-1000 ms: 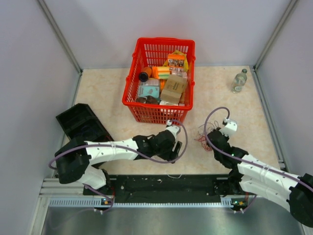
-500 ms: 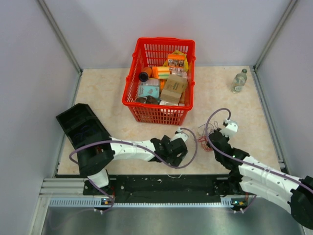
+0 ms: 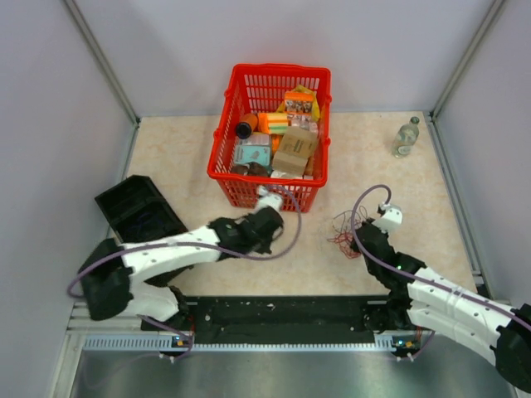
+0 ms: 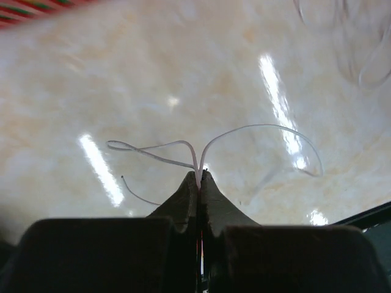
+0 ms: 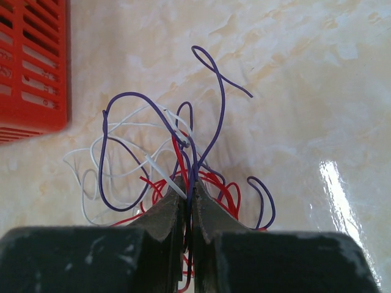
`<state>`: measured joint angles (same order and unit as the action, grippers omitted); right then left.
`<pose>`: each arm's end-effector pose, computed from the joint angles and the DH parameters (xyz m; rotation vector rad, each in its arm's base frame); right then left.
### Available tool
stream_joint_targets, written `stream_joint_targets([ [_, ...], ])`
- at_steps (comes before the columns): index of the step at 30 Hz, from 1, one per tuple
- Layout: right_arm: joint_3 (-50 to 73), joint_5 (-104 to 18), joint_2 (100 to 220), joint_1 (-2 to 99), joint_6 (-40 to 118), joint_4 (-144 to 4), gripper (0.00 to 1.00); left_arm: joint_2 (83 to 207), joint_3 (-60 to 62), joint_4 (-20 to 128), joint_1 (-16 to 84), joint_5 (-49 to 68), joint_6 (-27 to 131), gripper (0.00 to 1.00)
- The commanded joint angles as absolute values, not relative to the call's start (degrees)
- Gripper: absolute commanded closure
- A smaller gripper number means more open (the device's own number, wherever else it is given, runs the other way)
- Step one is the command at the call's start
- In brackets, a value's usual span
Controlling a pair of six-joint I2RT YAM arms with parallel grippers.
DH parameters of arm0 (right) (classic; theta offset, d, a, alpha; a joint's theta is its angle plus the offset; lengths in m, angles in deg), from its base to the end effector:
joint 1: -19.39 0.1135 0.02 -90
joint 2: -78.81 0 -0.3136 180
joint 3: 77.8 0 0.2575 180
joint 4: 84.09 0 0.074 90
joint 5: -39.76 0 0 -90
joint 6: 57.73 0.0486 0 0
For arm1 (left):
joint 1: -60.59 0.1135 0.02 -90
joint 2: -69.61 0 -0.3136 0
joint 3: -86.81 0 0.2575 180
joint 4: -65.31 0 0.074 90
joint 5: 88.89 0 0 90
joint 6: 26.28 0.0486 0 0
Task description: Untangle the cables
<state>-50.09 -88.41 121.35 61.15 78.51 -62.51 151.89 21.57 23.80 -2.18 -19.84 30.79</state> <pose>0.1156 0.0630 0.1930 0.4342 2.0165 0.2071 0.1465 -0.2467 0.2470 0.5183 2.4510 -0.2118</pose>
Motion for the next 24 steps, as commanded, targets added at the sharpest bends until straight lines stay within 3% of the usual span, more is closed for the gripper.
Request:
stream_joint_targets([
  [1, -48.68, -86.1, 121.78, 60.87, 75.52, -65.33, 1.0, 133.9, 23.59, 17.48, 10.98, -15.16, 29.71, 1.0],
  [5, -47.89, -86.1, 121.96, 60.96, 72.79, -65.95, 1.0, 124.56, 19.66, 9.32, 24.87, -16.8, 34.09, 1.0],
  [9, -47.72, -85.49, 122.31, 60.87, 71.56, -66.65, 0.99, 125.68, 11.83, 3.23, 41.03, -18.93, 43.13, 1.0],
  [15, -47.19, -81.27, 124.59, 60.96, 70.77, -67.8, 1.0, 132.09, 4.09, 7.35, 72.86, -10.42, 43.61, 1.0],
  [21, -46.49, -78.45, 124.42, 60.87, 69.18, -68.76, 0.99, 145.79, -0.74, 12.1, 83.51, -5.83, 32.0, 1.0],
  [24, -47.36, -78.45, 123.46, 60.87, 69.27, -69.38, 0.99, 151.16, -2.51, 15.44, 84.75, -9.33, 31.29, 1.0],
])
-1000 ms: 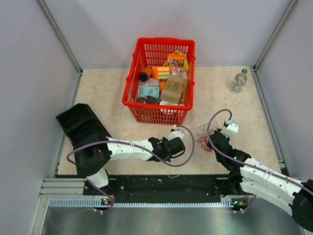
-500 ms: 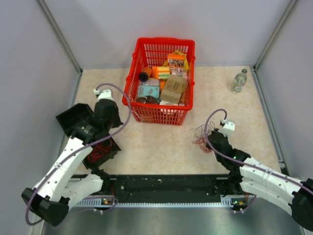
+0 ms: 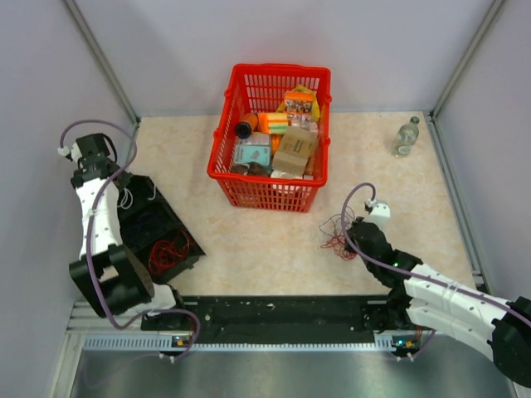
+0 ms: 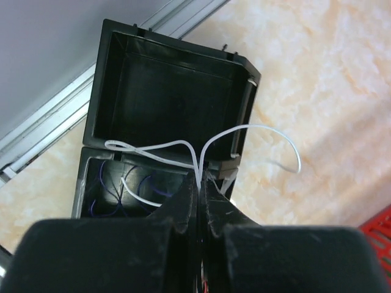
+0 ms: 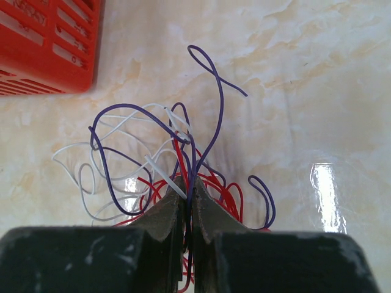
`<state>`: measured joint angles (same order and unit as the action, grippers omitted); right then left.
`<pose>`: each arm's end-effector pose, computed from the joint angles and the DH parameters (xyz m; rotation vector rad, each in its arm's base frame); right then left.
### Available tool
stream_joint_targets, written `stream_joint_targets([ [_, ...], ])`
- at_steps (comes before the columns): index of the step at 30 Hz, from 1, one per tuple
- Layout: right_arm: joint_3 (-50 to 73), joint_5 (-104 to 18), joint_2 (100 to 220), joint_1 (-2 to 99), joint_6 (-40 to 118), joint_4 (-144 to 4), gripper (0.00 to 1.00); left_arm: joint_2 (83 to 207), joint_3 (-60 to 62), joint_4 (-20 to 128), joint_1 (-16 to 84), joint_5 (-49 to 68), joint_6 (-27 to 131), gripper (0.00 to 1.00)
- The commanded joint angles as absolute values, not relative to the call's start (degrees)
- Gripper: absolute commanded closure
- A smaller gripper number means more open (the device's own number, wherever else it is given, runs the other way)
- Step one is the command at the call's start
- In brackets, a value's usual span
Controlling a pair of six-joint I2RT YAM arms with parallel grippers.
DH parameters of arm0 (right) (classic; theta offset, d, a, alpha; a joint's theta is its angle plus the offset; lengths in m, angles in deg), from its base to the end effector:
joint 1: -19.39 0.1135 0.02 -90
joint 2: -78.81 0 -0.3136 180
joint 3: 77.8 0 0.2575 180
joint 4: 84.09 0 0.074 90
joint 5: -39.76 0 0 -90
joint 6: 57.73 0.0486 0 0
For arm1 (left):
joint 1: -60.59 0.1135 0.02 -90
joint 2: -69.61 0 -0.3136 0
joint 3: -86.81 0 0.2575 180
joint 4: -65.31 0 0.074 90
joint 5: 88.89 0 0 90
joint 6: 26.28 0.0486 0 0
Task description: Untangle the cables
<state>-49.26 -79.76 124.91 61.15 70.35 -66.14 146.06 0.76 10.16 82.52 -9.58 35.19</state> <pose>0.1224 0.0772 0.1942 0.2166 2.1010 0.2687 0.2616 0.1151 0.3744 -1.0841 2.0898 0.1644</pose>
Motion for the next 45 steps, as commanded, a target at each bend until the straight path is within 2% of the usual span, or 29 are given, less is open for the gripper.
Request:
stream_joint_targets([
  [1, -47.45, -78.89, 123.11, 60.87, 69.1, -69.3, 0.99, 152.83, -3.38, 15.18, 85.45, -8.65, 31.03, 1.0],
  [16, -48.59, -79.5, 120.12, 60.87, 68.04, -69.03, 0.99, 170.16, -10.77, 15.97, 87.66, -6.9, 32.95, 1.0],
  [17, -48.42, -79.5, 120.03, 60.87, 67.95, -69.03, 0.99, 170.25, -11.03, 16.06, 87.66, -6.19, 33.48, 0.95],
  [18, -48.42, -79.33, 119.94, 60.87, 67.78, -69.03, 0.99, 169.9, -10.78, 15.63, 87.66, -7.05, 33.14, 0.67],
  [19, -48.42, -79.42, 119.94, 60.87, 67.69, -68.94, 0.99, 169.29, -10.43, 15.8, 87.66, -7.58, 33.05, 0.54],
  [21, -48.07, -79.24, 119.94, 60.87, 67.69, -68.77, 0.99, 167.18, -8.85, 15.97, 87.57, -8.11, 32.7, 0.46],
  [25, -47.54, -78.19, 120.03, 60.87, 67.69, -68.5, 0.99, 163.75, -8.13, 13.71, 87.66, -6.36, 32.26, 0.18],
  [26, -47.37, -77.93, 120.11, 60.96, 67.69, -68.5, 0.99, 162.53, -8.05, 12.12, 87.57, -5.4, 31.47, 0.16],
  [28, -47.02, -77.66, 120.73, 60.96, 68.13, -67.72, 0.99, 158.32, -4.73, 13.33, 86.08, -2.77, 31.73, 0.16],
  [31, -46.31, -74.6, 122.65, 60.87, 65.95, -68.23, 1.0, 149.8, 2.64, 18.32, 79.08, 0.66, 32.43, 0.25],
  [36, -46.13, -50.72, 125.91, 60.87, 58.82, -77.45, 1.0, 135.12, 16.18, 27.73, 56.77, 0.85, 32.61, 0.35],
  [38, -46.4, -45.51, 126.7, 60.87, 58.81, -80.1, 1.0, 129.93, 21.28, 30.72, 49.46, 1.65, 31.12, 0.36],
  [43, -44.73, -41.09, 129.87, 61.05, 57.32, -80.9, 1.0, 120.96, 29.74, 33.1, 39.94, 0.15, 33.57, 0.36],
  [45, -43.68, -44.24, 129.87, 60.96, 57.93, -78.97, 1.0, 121.11, 27.65, 28.48, 40.72, -9.29, 32.35, 0.37],
])
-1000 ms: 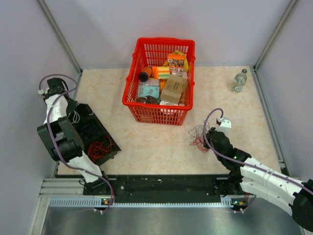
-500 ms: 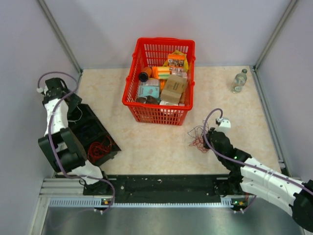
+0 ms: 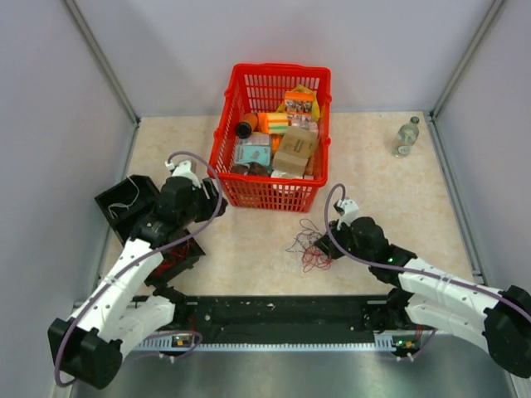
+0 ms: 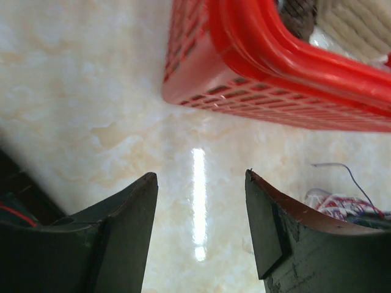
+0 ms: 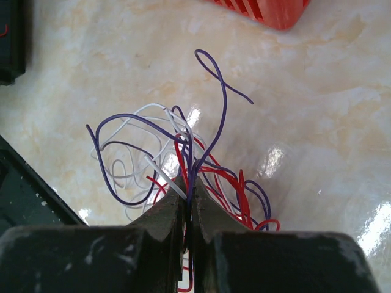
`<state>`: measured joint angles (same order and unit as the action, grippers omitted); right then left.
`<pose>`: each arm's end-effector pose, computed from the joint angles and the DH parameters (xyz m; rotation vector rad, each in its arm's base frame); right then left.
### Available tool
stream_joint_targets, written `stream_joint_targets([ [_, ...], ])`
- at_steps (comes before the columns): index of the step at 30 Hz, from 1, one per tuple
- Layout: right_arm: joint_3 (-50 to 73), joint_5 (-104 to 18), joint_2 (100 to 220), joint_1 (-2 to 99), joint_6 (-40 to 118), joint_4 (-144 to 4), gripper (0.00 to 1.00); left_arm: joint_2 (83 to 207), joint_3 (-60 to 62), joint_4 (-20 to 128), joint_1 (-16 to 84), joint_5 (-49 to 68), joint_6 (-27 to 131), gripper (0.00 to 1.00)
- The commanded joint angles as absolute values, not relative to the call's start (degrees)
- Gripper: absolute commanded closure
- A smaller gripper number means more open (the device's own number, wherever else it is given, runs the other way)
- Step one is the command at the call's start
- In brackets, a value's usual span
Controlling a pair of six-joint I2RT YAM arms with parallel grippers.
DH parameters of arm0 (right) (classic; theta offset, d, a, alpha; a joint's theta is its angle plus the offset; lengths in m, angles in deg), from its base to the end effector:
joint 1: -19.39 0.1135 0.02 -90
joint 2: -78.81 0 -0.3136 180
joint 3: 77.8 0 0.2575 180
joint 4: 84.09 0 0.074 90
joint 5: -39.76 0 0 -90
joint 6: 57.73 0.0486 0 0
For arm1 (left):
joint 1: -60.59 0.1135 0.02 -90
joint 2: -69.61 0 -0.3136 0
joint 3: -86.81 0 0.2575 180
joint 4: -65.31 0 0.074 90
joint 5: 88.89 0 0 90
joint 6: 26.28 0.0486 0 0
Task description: Untangle the cables
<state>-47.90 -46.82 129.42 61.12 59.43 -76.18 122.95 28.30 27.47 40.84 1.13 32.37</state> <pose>0.1245 0.1149 0.2061 -0.3130 2.1458 0.7813 0.1811 -0.0650 0.3221 -0.2208 2.1754 -0.5159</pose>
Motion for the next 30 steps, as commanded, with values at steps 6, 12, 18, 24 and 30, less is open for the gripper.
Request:
stream_joint_targets([
  [6, -42.8, -48.3, 128.82, 60.96, 58.55, -78.0, 1.0, 127.7, 16.65, 19.73, 52.03, -21.85, 31.81, 0.35],
  [12, -43.67, -49.45, 127.85, 61.05, 59.78, -77.03, 1.0, 140.78, 8.06, 21.43, 71.03, -7.59, 23.75, 0.2],
  [18, -44.55, -50.06, 126.71, 60.96, 59.52, -76.68, 1.0, 165.82, -13.12, 12.29, 74.03, -5.48, 9.77, 0.1],
  [24, -44.29, -51.73, 125.83, 60.96, 59.25, -76.59, 1.0, 184.02, -29.39, 3.84, 75.53, -5.92, 1.33, 0.23],
  [30, -45.17, -52.17, 124.6, 60.96, 59.25, -76.15, 1.0, 191.07, -33.01, 5.69, 76.23, -9.52, -1.05, 0.25],
])
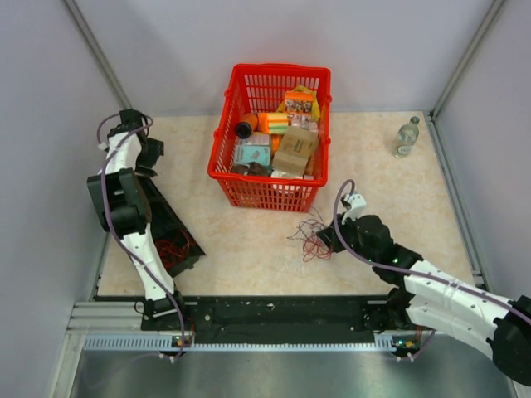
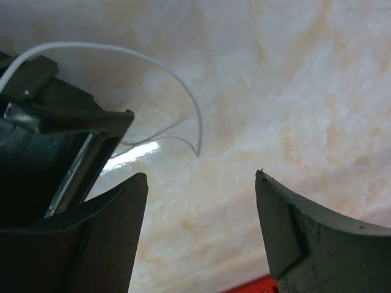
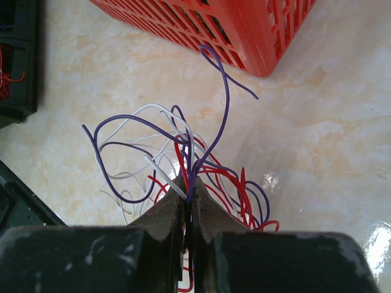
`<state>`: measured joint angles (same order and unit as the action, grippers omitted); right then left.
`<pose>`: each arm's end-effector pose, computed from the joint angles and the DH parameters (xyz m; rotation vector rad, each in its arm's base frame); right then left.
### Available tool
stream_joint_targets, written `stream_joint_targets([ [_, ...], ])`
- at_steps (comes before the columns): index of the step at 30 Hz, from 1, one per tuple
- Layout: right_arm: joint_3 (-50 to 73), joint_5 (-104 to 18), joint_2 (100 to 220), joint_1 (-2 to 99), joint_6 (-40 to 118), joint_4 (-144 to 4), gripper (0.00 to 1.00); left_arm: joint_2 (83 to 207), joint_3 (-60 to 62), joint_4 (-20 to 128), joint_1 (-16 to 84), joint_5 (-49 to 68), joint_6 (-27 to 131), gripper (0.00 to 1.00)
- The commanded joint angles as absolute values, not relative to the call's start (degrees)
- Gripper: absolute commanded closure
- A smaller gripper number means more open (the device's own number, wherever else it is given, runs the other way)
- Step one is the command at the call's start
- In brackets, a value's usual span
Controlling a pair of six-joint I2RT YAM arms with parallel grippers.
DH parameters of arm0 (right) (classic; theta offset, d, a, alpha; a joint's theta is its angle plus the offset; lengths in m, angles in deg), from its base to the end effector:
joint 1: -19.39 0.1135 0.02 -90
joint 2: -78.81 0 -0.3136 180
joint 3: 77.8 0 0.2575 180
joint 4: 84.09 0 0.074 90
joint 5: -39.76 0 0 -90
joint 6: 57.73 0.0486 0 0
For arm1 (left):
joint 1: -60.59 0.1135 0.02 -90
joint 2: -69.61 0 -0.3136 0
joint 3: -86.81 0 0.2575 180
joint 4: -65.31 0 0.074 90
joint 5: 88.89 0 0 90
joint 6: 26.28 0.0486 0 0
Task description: Untangle the cables
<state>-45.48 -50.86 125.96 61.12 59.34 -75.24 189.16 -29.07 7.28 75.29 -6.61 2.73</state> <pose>0.1257 0.1114 0.2283 -0.2564 2.0503 0.7535 0.4719 0.1305 0.2623 -1.6515 2.0527 -0.0976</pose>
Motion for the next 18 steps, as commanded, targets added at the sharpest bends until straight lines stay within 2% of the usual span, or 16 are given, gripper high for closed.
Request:
stream_joint_targets([
  [1, -45.08, -52.43, 124.34, 60.96, 59.08, -75.71, 1.0, 191.69, -33.53, 5.43, 76.41, -9.95, -1.31, 0.25],
  [4, -45.43, -52.96, 123.28, 60.96, 58.99, -75.18, 1.0, 193.97, -34.32, 6.13, 76.41, -11.97, -1.14, 0.27],
  [8, -45.87, -53.05, 122.14, 60.87, 59.16, -75.1, 1.0, 197.58, -37.57, 6.57, 77.02, -11.98, 0.35, 0.39],
  [10, -45.96, -53.05, 122.05, 60.96, 59.34, -74.83, 1.0, 198.11, -37.67, 7.97, 76.94, -11.11, 1.75, 0.64],
  [12, -45.78, -53.05, 121.96, 60.87, 59.34, -74.83, 1.0, 196.98, -38.11, 7.36, 76.76, -10.84, 3.24, 0.99],
  [15, -45.7, -52.96, 122.14, 60.96, 59.25, -74.83, 1.0, 191.28, -36.19, 7.18, 75.62, -15.74, 8.5, 1.0],
  [18, -45.96, -52.7, 122.22, 60.96, 59.34, -75.27, 1.0, 181.35, -29.26, 8.15, 75.35, -22.07, 12.56, 1.0],
])
